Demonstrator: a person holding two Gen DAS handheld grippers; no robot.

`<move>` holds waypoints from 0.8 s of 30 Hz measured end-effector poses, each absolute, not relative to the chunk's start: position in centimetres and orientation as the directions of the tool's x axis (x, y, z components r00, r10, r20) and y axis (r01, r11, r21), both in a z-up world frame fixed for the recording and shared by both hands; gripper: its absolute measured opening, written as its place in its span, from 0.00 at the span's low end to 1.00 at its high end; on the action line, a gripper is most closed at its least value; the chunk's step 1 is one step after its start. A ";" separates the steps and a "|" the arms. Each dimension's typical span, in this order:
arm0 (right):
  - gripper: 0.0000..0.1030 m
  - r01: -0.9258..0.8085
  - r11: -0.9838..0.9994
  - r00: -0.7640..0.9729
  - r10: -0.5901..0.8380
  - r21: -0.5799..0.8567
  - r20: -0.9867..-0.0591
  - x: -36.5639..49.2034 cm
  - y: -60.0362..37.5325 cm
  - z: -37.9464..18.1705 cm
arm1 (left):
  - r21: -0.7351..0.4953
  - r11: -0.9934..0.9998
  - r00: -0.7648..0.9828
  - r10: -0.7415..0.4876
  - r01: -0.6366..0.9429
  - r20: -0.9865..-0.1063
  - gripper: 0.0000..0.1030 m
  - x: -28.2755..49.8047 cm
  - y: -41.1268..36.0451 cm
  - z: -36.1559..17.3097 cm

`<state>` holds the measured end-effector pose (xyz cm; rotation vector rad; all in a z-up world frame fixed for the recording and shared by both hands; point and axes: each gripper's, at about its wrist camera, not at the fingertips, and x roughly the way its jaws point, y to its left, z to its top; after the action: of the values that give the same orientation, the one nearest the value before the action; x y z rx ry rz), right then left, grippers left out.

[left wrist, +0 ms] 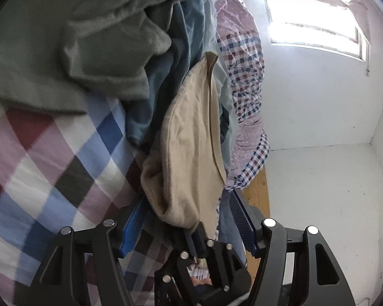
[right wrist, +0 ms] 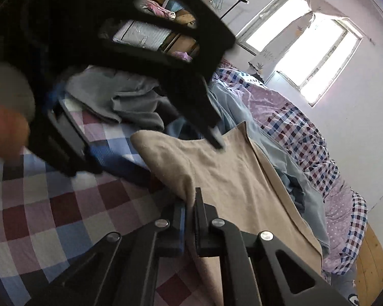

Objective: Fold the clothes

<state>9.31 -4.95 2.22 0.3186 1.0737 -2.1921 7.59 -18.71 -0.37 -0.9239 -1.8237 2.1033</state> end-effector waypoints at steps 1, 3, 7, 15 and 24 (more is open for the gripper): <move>0.04 0.660 -0.439 -0.747 -0.463 -0.609 -0.476 9.3 -4.9 2.3 | -0.944 -0.222 -0.778 0.537 0.243 -0.327 0.66 7.4 -18.3 -0.4; 0.03 0.670 -0.439 -0.739 -0.472 -0.599 -0.480 9.1 -4.8 2.4 | -0.941 -0.232 -0.772 0.540 0.247 -0.336 0.66 6.8 -17.8 -0.5; 0.04 0.690 -0.439 -0.721 -0.490 -0.576 -0.490 8.7 -4.6 2.7 | -0.942 -0.231 -0.781 0.529 0.244 -0.332 0.66 5.4 -18.2 -0.5; 0.04 0.728 -0.437 -0.683 -0.525 -0.528 -0.508 7.9 -4.1 3.1 | -0.934 -0.262 -0.759 0.547 0.243 -0.352 0.54 5.2 -18.3 -0.2; 0.17 0.783 -0.447 -0.622 -0.549 -0.432 -0.559 8.9 -3.5 3.6 | -0.916 -0.287 -0.770 0.503 0.280 -0.393 0.10 5.4 -18.6 -0.2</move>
<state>8.87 -3.50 3.58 0.4335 0.8637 -2.1081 5.39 -18.62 -0.18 -0.9907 -1.7751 2.1915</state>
